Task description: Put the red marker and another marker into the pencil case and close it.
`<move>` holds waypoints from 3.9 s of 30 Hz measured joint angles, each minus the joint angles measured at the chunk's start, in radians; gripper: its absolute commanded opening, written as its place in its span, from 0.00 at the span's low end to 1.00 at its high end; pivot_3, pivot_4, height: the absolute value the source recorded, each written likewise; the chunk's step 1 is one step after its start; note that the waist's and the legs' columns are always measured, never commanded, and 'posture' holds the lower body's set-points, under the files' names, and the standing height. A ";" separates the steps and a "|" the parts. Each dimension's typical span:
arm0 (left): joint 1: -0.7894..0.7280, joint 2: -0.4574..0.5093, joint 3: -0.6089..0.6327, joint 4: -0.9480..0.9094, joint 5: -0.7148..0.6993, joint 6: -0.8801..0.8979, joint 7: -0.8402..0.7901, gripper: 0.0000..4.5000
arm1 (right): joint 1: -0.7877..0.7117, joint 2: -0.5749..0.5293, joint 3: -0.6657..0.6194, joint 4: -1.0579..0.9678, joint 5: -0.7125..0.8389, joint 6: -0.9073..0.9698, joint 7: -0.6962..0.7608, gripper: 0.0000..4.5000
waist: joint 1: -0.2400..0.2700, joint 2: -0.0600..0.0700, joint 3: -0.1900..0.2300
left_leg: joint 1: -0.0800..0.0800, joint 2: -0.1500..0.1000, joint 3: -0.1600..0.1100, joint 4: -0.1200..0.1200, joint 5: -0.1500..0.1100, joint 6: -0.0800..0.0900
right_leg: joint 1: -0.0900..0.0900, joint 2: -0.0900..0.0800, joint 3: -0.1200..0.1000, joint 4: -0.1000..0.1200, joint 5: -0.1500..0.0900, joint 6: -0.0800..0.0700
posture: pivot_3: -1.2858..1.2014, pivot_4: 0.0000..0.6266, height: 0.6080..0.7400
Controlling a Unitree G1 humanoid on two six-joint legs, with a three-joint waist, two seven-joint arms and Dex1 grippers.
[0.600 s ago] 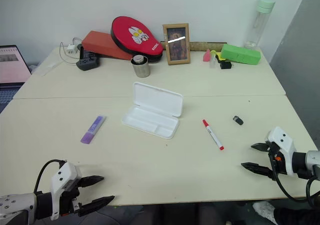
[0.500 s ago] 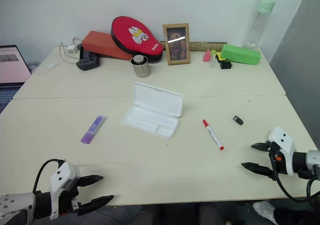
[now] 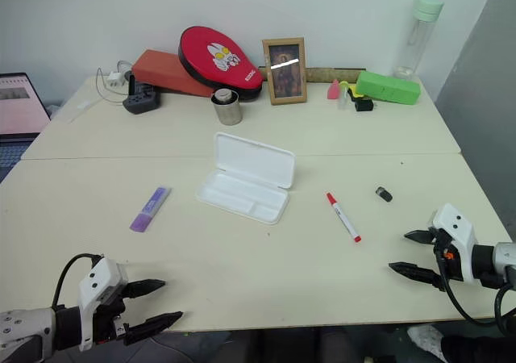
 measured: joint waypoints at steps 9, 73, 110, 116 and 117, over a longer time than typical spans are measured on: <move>-0.017 0.000 0.000 0.001 0.002 0.003 0.000 1.00 | -0.006 0.000 0.002 0.013 -0.001 -0.003 0.001 0.99 | 0.000 0.000 0.000 | 0.000 0.000 0.000 0.000 0.000 0.000 | 0.000 0.000 0.000 0.000 0.000 0.000 | 0.52 0.24 1.00; -1.570 -0.236 -0.723 1.599 0.611 -0.787 -0.590 0.00 | -0.080 0.243 -0.001 -0.424 0.212 0.039 -0.364 1.00 | -0.010 -0.003 0.001 | -0.009 0.000 0.002 0.015 -0.004 0.007 | -0.003 0.001 -0.004 0.005 0.002 0.001 | 0.52 0.24 1.00; -1.063 -0.143 -0.690 0.568 0.435 -0.222 -0.478 0.00 | -0.076 0.115 -0.050 -0.413 0.298 -0.013 -0.170 1.00 | -0.007 -0.002 0.001 | -0.008 0.001 -0.001 0.015 -0.004 0.007 | -0.002 0.001 -0.002 0.005 0.003 0.002 | 0.52 0.24 1.00; -1.061 -0.143 -0.690 0.568 0.421 -0.199 -0.457 0.00 | -0.085 0.116 -0.036 -0.413 0.293 -0.018 -0.173 1.00 | -0.007 -0.002 0.001 | -0.008 0.001 -0.001 0.015 -0.004 0.007 | -0.002 0.001 -0.002 0.004 0.003 0.002 | 0.52 0.24 1.00; -1.059 -0.143 -0.690 0.568 0.421 -0.197 -0.452 0.00 | -0.086 0.116 -0.036 -0.413 0.287 -0.019 -0.173 1.00 | -0.007 -0.002 0.001 | -0.008 0.001 -0.001 0.015 -0.004 0.007 | -0.002 0.001 -0.002 0.005 0.003 0.002 | 0.52 0.24 1.00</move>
